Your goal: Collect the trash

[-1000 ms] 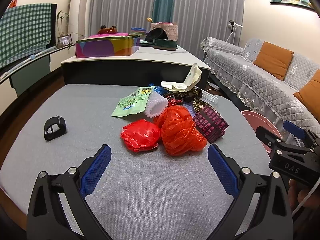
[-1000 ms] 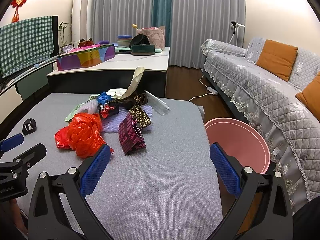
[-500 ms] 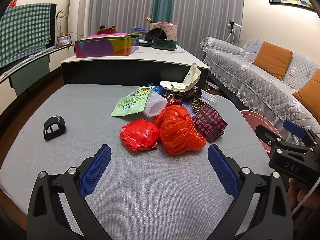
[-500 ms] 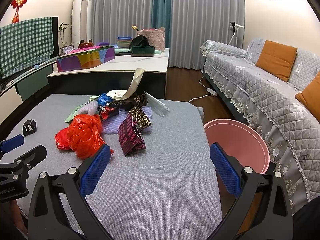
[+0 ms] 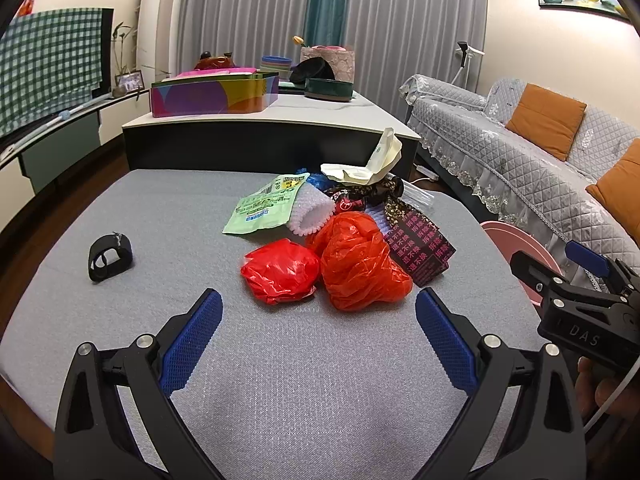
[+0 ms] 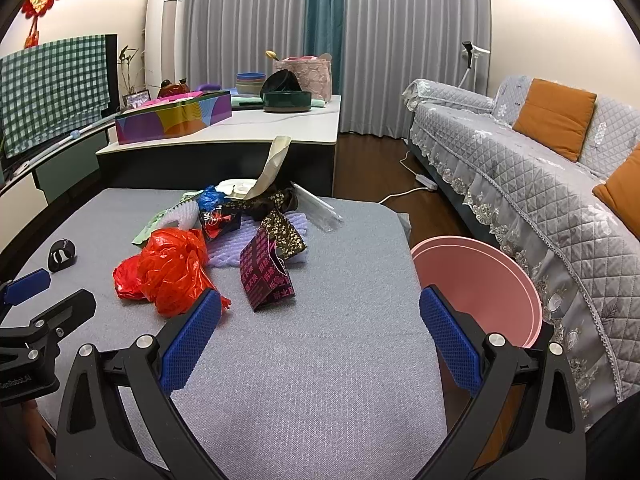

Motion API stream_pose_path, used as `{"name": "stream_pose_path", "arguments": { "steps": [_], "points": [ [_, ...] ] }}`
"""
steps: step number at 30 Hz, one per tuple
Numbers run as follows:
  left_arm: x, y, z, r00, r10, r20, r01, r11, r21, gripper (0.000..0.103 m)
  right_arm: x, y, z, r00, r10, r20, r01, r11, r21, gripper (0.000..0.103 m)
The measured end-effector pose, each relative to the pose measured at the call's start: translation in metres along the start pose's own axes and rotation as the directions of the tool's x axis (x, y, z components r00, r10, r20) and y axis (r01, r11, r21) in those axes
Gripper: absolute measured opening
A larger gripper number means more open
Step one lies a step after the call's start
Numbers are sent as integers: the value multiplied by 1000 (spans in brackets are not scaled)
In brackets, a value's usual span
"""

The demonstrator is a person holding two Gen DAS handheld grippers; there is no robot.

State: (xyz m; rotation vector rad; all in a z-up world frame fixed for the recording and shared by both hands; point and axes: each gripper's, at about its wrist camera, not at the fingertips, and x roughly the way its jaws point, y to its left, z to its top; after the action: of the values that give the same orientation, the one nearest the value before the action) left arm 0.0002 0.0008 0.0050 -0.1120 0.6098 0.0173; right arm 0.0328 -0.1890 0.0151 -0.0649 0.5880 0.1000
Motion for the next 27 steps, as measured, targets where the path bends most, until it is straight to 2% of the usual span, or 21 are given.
{"name": "stream_pose_path", "arguments": {
  "steps": [11,19,22,27],
  "points": [
    [0,6,3,1000,17,3,-17,1000,-10,94,5,3,0,1000,17,-6,-16,1000,16,96],
    [14,44,15,991,132,2,-131,988,-83,94,29,11,10,994,105,-17,-104,994,35,77],
    [21,62,21,983,184,-1,-183,977,-113,93,40,19,12,991,132,-22,-131,991,29,77],
    [31,89,26,971,239,-14,-239,960,-149,86,65,27,14,988,146,-50,-144,989,37,77]
  ]
}}
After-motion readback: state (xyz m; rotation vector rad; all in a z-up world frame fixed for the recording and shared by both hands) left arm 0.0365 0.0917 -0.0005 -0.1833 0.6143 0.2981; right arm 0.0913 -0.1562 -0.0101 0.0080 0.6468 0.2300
